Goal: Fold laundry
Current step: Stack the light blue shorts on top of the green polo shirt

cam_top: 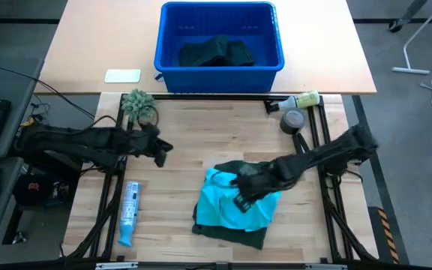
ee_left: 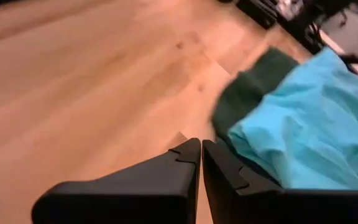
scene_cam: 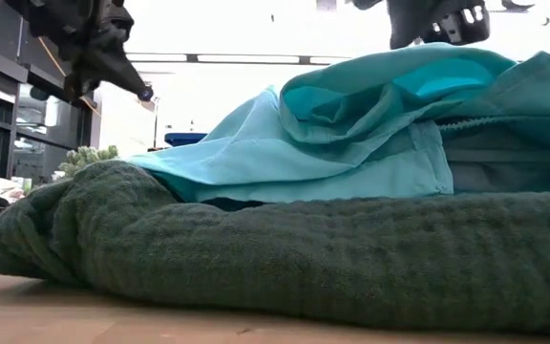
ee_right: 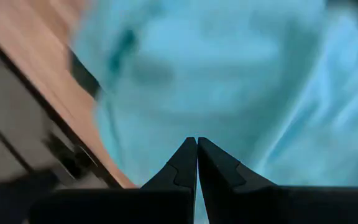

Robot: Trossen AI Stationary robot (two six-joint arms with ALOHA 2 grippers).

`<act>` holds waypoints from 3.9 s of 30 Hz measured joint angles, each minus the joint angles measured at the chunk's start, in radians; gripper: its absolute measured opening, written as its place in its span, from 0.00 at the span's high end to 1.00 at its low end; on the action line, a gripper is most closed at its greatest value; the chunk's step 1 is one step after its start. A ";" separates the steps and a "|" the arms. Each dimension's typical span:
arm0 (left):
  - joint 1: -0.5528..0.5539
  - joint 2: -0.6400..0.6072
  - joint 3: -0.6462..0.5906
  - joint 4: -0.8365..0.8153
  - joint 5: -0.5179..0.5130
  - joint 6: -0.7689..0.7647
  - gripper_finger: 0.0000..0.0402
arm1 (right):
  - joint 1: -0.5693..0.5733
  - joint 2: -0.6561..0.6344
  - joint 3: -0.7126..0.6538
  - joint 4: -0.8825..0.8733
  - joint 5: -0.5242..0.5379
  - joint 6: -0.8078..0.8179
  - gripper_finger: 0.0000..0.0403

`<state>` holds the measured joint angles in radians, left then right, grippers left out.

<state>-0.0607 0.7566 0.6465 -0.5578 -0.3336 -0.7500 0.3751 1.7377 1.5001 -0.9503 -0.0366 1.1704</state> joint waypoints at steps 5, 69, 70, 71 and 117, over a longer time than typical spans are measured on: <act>0.023 -0.091 -0.012 0.009 -0.056 0.007 1.00 | 0.008 0.161 0.128 -0.143 -0.081 -0.020 1.00; 0.542 0.800 0.588 -0.387 0.453 0.662 1.00 | -0.263 0.127 0.804 -0.367 0.417 -0.354 1.00; 0.548 0.846 0.631 -0.410 0.448 0.694 1.00 | -0.244 0.127 0.804 -0.397 0.439 -0.328 1.00; 0.549 0.886 0.672 -0.420 0.435 0.719 1.00 | -0.224 0.127 0.804 -0.422 0.460 -0.301 1.00; 0.688 1.245 0.595 -0.045 0.514 0.323 1.00 | 0.099 0.049 0.801 -0.621 0.707 0.004 1.00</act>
<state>0.6270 2.0020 1.2419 -0.6027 0.1802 -0.4272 0.4745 1.7864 2.3013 -1.5711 0.6702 1.1748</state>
